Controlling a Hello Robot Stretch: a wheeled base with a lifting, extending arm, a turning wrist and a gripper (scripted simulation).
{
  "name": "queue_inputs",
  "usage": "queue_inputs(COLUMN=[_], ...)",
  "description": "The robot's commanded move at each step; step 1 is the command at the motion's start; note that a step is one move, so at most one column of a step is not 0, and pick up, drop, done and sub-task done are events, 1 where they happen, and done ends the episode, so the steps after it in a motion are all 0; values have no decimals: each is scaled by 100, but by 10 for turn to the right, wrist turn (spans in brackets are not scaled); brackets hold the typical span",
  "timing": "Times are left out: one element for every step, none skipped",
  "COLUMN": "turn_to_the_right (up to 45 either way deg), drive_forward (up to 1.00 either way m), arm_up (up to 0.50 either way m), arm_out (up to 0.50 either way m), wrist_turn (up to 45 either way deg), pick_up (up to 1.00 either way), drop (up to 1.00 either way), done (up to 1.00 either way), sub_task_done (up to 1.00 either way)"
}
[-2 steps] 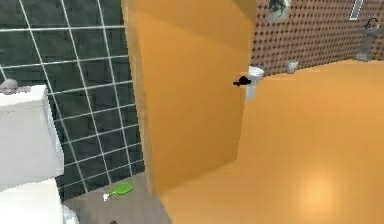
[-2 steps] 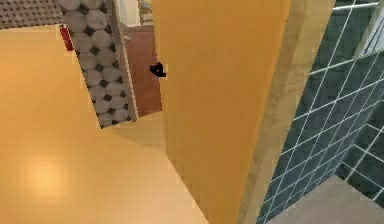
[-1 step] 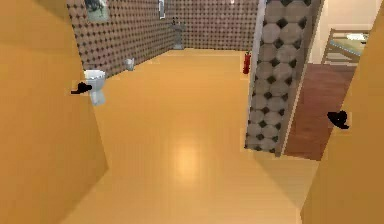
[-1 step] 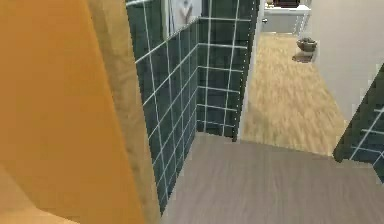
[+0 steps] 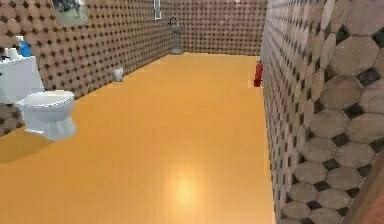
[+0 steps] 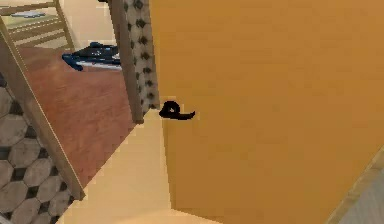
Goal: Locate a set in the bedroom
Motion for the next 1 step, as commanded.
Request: queue_inputs(turn_to_the_right=[90], drive_forward=[0], arm_up=[0], arm_out=[0], wrist_turn=[0], pick_up=[0], drop=[0], done=[0], sub_task_done=[0])
